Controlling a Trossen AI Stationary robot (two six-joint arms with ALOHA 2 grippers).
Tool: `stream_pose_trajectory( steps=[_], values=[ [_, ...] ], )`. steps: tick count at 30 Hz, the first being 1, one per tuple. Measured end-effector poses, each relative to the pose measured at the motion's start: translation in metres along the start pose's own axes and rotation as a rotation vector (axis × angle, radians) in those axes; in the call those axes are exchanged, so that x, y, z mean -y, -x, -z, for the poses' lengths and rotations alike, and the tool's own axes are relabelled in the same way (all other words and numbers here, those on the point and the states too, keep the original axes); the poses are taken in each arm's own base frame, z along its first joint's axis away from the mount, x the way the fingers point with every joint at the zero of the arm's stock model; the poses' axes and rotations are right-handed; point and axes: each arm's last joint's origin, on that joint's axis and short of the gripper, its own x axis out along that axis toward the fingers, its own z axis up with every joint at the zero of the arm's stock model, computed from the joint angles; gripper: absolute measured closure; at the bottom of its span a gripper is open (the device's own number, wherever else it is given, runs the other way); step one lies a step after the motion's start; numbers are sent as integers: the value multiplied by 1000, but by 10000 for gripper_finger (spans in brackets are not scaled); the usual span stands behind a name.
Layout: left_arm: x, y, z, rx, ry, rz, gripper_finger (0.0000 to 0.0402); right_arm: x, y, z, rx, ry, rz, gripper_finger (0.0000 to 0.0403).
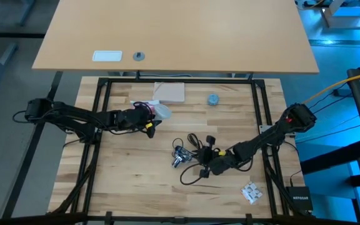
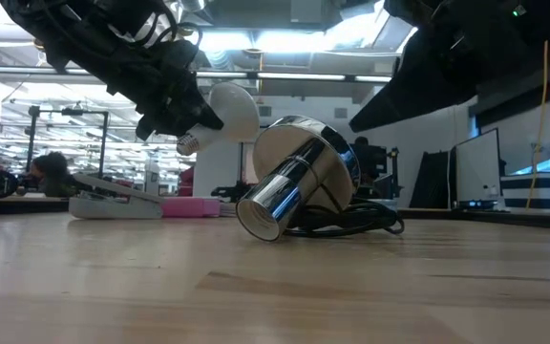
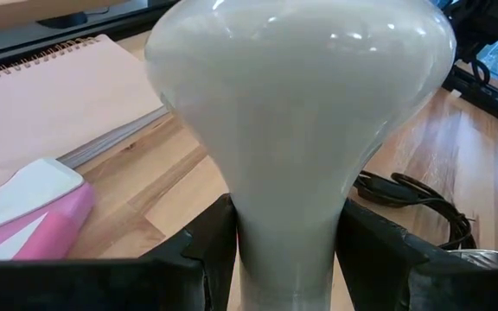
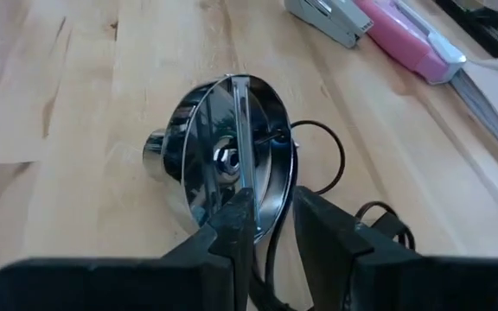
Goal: Screw lightbulb
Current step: Insert the white lightbulb into the desk lamp
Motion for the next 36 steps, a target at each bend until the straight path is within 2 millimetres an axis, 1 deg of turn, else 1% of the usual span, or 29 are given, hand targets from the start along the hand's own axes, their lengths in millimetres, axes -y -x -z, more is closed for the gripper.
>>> stream_pose_trajectory(
  steps=[8, 14, 20, 27, 30, 36],
  values=[
    [0, 0, 0, 0, 0, 0, 246, 1, -1, 0, 0, 10, -2, 315],
    [0, 0, 0, 0, 0, 0, 246, 6, -7, -2, -46, -9, -98, 315],
    [0, 0, 0, 0, 1, 0, 246, 11, -11, -3, -73, 23, -174, 315],
    [0, 0, 0, 0, 1, 0, 246, 12, -12, -2, -84, 26, -179, 315],
    [0, 0, 0, 0, 1, 0, 246, 13, -12, -2, -75, 50, -159, 315],
    [0, 0, 0, 0, 0, 0, 246, 14, -12, -3, -67, 40, -120, 315]
  ],
)
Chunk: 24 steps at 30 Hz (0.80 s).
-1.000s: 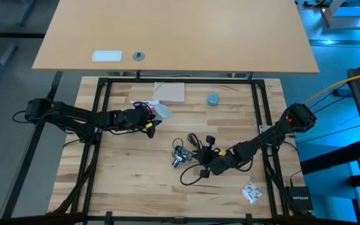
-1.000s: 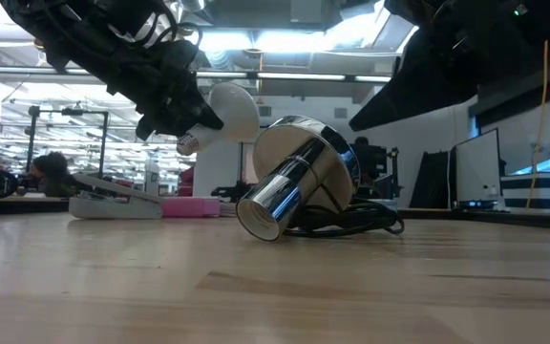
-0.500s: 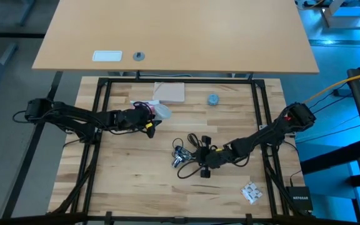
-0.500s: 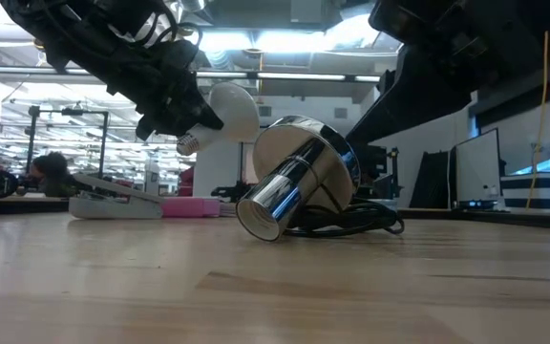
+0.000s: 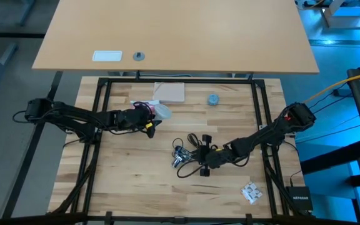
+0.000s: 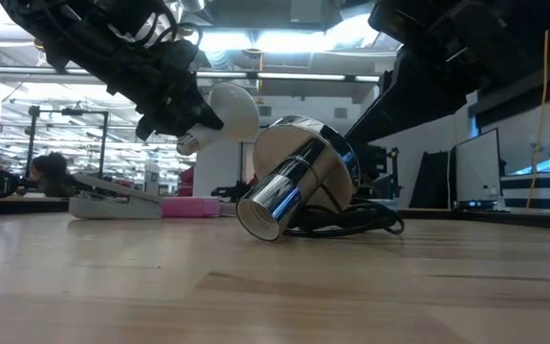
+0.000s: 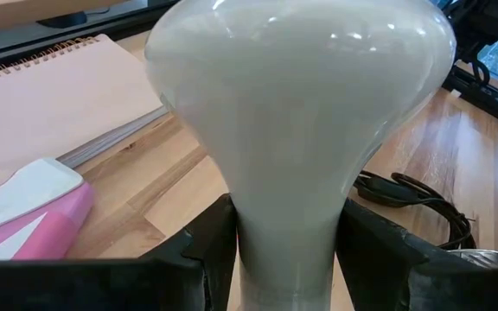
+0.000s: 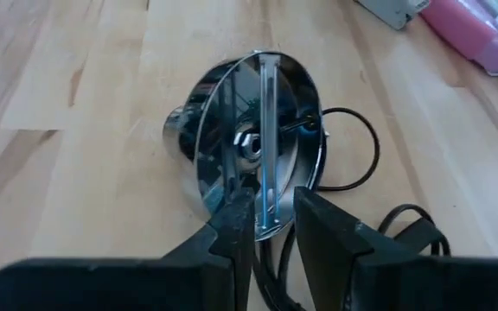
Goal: Screw lightbulb
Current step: Insert the white lightbulb into the desk lamp
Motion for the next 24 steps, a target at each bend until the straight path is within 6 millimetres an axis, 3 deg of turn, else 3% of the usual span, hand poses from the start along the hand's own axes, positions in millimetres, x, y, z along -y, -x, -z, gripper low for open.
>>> stream_pose_trajectory(
  steps=[12, 19, 24],
  values=[
    [0, 0, 0, 0, 0, 0, 246, -3, -4, 10, -94, 86, -99, 309],
    [0, 0, 0, -1, -12, -1, 246, -10, -25, 30, -184, 88, -107, 244],
    [0, 0, 0, 0, -8, 0, 246, -10, -27, 32, -190, 99, -104, 193]
  ],
)
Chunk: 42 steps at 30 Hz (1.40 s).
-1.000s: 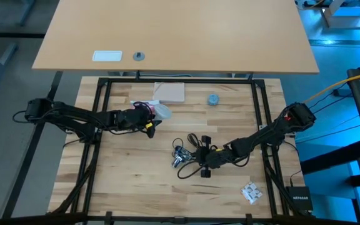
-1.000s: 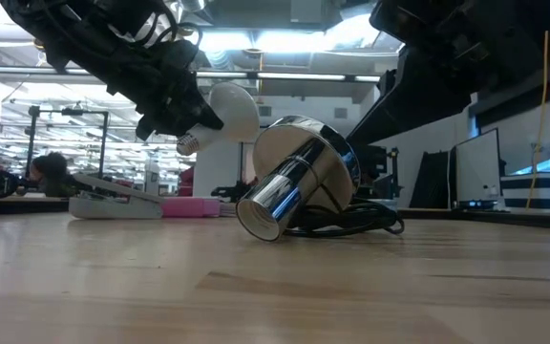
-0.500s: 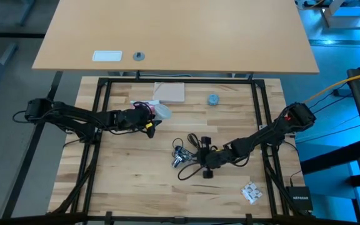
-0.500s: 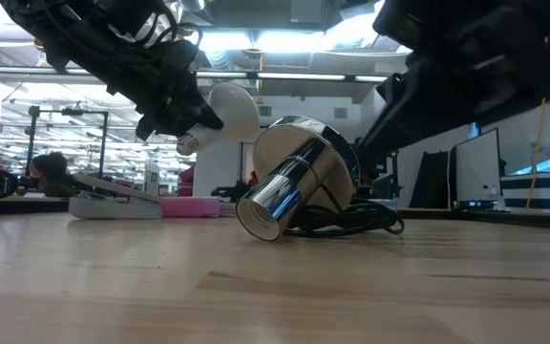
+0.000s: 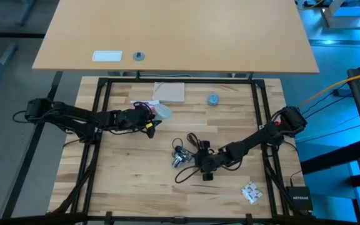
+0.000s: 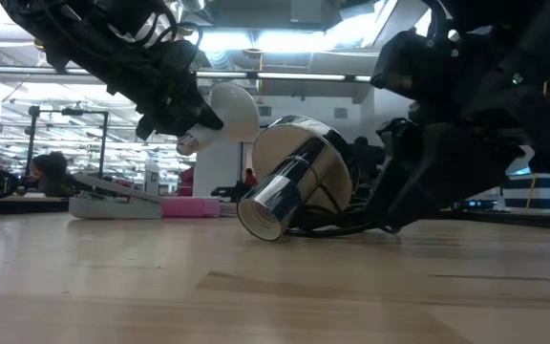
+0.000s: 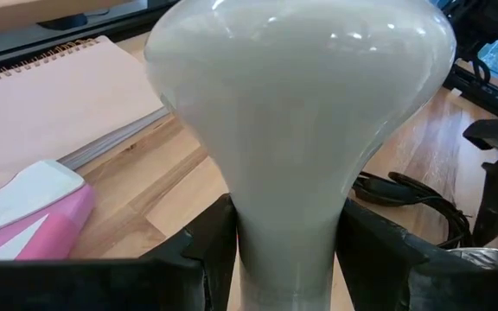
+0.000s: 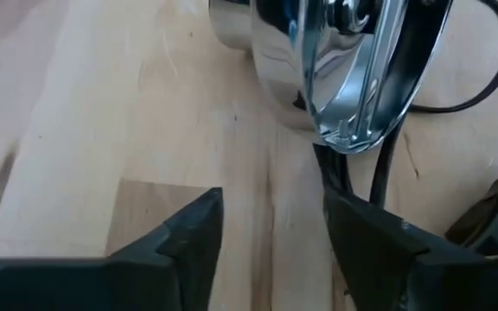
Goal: Screw lightbulb
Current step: Insert the white lightbulb into the desk lamp
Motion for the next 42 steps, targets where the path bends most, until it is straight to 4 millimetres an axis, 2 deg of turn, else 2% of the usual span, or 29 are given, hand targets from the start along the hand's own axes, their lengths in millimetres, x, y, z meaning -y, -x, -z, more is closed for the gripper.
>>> stream_pose_trajectory(
  steps=[5, 13, 21, 25, 34, 42],
  values=[
    [0, 0, 0, 0, 5, 0, 246, -1, 0, 0, -1, 1, -27, 172],
    [0, 0, 0, 0, 11, 0, 246, -6, 1, -11, 91, -30, -143, 171],
    [0, 0, 0, 0, 12, 0, 246, -2, 2, -15, 156, -57, 2, 171],
    [0, 0, 0, 0, 11, 0, 246, -2, 2, -15, 156, -57, 3, 171],
    [0, 0, 0, 0, 11, 0, 246, -6, 2, -12, 104, -42, -142, 171],
    [0, 0, 0, 0, 12, 0, 246, -1, 0, 4, -62, -32, -89, 171]
  ],
)
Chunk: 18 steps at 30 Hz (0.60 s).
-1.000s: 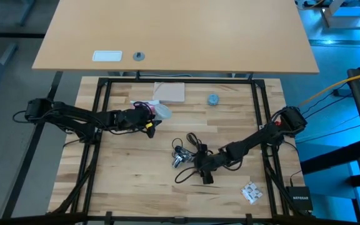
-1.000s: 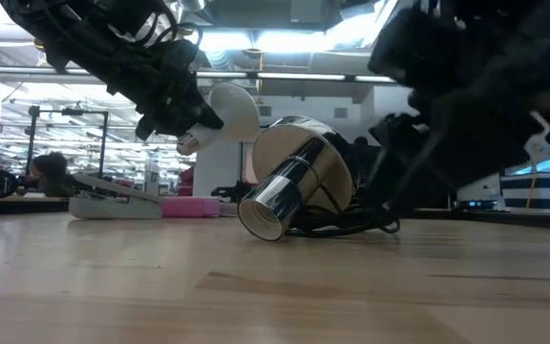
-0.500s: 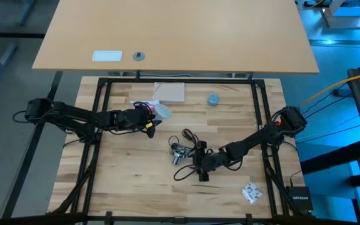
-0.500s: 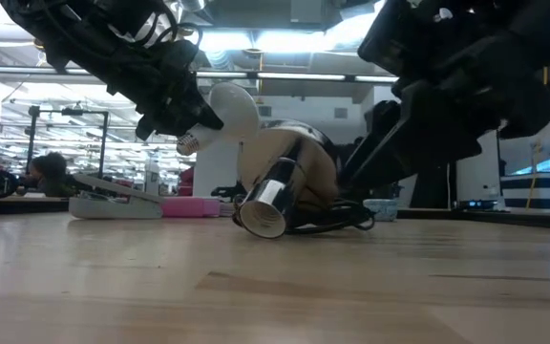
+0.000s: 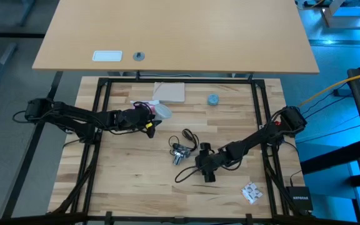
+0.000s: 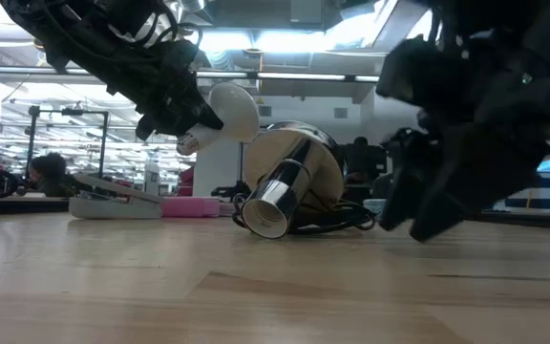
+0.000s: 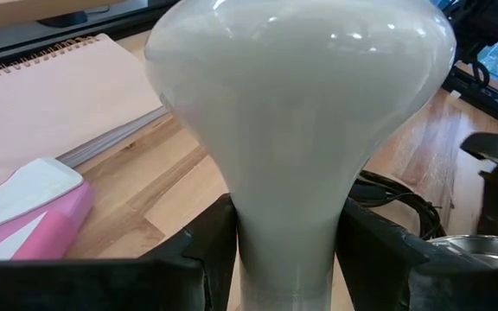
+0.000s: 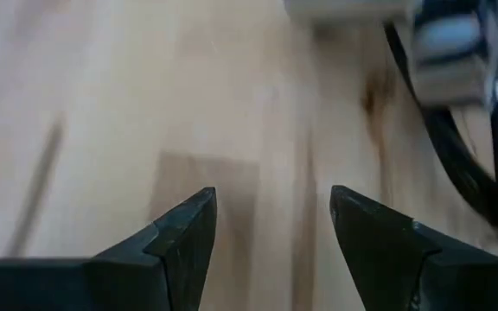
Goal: Screw lightbulb
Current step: Insert the white lightbulb into the desk lamp
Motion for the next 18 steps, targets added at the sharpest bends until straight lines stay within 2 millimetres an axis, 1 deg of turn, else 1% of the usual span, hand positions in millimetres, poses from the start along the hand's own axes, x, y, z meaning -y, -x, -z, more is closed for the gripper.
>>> stream_pose_trajectory(
  steps=[5, 8, 15, 18],
  values=[
    [0, 0, 0, 0, 0, 0, 246, 3, 0, 5, -70, -14, -22, 171],
    [0, 0, 0, 0, 0, 0, 246, 4, 0, 5, -75, -21, -36, 171],
    [0, 0, 0, 0, 0, 0, 246, 12, 1, -7, -68, -12, 0, 171],
    [0, 0, 0, 0, 0, 0, 246, 17, 3, -11, -110, 4, 53, 171]
  ],
)
